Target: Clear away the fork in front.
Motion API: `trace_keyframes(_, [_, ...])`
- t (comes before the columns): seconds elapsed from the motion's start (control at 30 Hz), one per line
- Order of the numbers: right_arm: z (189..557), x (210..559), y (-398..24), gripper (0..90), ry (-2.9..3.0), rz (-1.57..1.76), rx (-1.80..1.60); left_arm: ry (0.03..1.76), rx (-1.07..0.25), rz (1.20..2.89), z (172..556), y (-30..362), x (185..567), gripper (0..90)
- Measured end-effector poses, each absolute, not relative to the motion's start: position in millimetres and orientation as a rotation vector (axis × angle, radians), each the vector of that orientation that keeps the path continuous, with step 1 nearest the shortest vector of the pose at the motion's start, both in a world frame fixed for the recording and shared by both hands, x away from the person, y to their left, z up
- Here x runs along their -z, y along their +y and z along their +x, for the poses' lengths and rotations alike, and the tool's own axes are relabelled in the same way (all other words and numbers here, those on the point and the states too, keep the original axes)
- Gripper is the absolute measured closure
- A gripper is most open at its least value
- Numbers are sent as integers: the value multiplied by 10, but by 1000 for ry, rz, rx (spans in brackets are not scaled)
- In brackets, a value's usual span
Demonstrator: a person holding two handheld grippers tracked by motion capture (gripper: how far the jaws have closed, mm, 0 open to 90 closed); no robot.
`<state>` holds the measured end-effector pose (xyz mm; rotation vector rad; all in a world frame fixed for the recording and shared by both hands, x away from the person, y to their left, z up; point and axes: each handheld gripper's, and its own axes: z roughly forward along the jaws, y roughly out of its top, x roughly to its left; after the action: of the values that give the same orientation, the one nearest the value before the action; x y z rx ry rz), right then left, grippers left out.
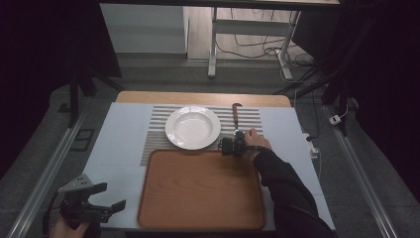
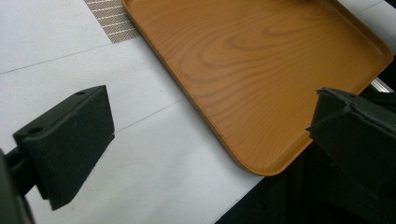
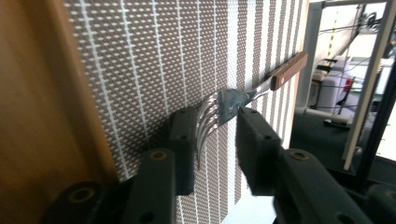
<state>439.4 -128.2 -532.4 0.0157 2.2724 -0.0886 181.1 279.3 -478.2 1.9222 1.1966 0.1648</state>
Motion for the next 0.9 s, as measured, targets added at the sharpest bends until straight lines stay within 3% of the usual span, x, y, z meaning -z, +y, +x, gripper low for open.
trace_keyframes(0.17, [4349, 5400, -1275, 853, 2242, -1, 94, 1196, -166, 1924, 1811, 2793, 4782, 0])
trace_keyframes(0.23, [4335, 5421, -1276, 869, 2232, -11, 102, 1196, -167, 1926, 1811, 2791, 4781, 0])
trace_keyframes(0.9, [4177, 5186, -1304, 899, 2173, 12, 64, 1197, -172, 1928, 1813, 2790, 4779, 0])
